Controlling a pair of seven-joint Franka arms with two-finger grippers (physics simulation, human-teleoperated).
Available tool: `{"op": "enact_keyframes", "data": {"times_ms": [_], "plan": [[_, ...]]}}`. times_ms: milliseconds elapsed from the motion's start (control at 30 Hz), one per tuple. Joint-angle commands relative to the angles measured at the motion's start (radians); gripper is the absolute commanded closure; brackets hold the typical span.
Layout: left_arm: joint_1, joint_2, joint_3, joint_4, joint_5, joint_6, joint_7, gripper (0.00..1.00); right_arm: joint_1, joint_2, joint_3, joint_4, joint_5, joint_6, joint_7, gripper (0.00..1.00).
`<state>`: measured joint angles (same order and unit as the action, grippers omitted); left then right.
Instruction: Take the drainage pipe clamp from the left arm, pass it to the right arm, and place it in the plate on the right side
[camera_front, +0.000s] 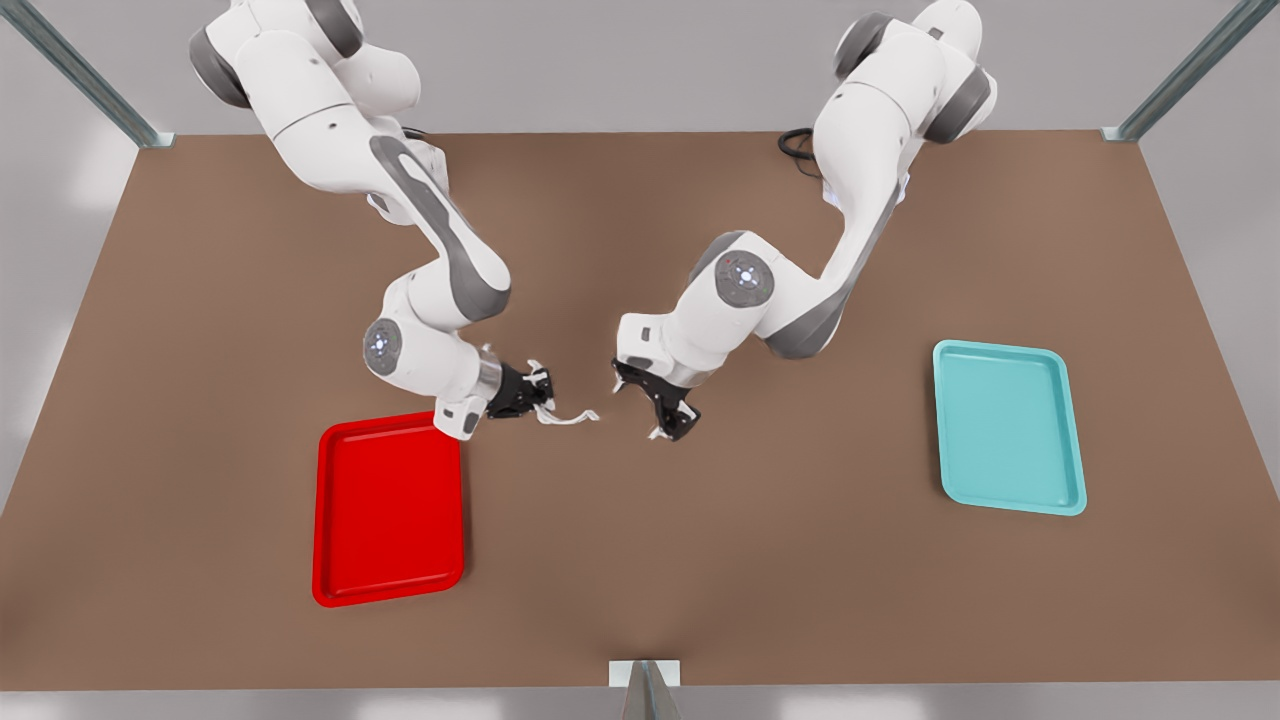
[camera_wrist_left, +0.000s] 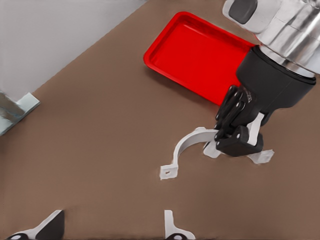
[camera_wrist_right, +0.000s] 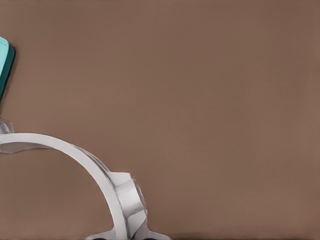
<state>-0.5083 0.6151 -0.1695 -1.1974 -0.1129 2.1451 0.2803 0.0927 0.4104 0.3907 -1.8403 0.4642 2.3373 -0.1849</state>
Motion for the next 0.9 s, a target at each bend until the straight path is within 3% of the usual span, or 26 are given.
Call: {"op": "enact_keyframes", "data": {"times_ms": [0,100,200,267,300,333,367,733,767,800,867], "plan": [[0.051,-0.028,-0.001,0.012,-0.016,-0.182,0.049,0.0,-0.025,-0.005,0.0,-0.01,-0.062,-0.004,-0.019,0.79],[0.25,-0.092,0.01,0.013,-0.005,-0.468,0.053,0.0,-0.122,-0.056,0.0,-0.045,-0.174,-0.018,-0.021,0.79],[0.375,-0.213,0.163,0.01,0.081,-0.705,-0.055,0.0,-0.203,-0.047,-0.001,-0.045,-0.259,-0.038,-0.025,0.79],[0.375,-0.271,0.208,0.007,0.15,-0.714,-0.174,0.0,-0.225,-0.044,-0.01,-0.043,-0.341,-0.041,-0.022,0.79],[0.381,-0.287,0.193,-0.004,0.205,-0.737,-0.277,0.0,-0.257,-0.029,-0.013,-0.043,-0.397,-0.038,-0.021,0.79],[0.464,-0.356,0.108,-0.071,0.205,-0.729,-0.311,0.0,-0.284,-0.013,-0.013,-0.043,-0.433,-0.035,-0.021,0.79],[0.462,-0.385,0.108,-0.106,0.203,-0.731,-0.314,0.0,-0.307,0.004,-0.013,-0.043,-0.464,-0.03,-0.018,0.79],[0.438,-0.399,0.107,-0.172,0.185,-0.642,-0.391,0.0,-0.338,0.211,-0.056,0.156,-0.651,-0.012,0.01,0.79],[0.438,-0.399,0.107,-0.172,0.185,-0.642,-0.391,0.0,-0.334,0.209,-0.056,0.159,-0.651,-0.015,0.024,0.44],[0.438,-0.4,0.107,-0.172,0.185,-0.645,-0.392,0.0,-0.332,0.209,-0.056,0.159,-0.651,-0.016,0.053,0.0],[0.438,-0.405,0.107,-0.179,0.185,-0.643,-0.391,0.0,-0.337,0.211,-0.056,0.159,-0.653,-0.016,0.051,0.0]]}}
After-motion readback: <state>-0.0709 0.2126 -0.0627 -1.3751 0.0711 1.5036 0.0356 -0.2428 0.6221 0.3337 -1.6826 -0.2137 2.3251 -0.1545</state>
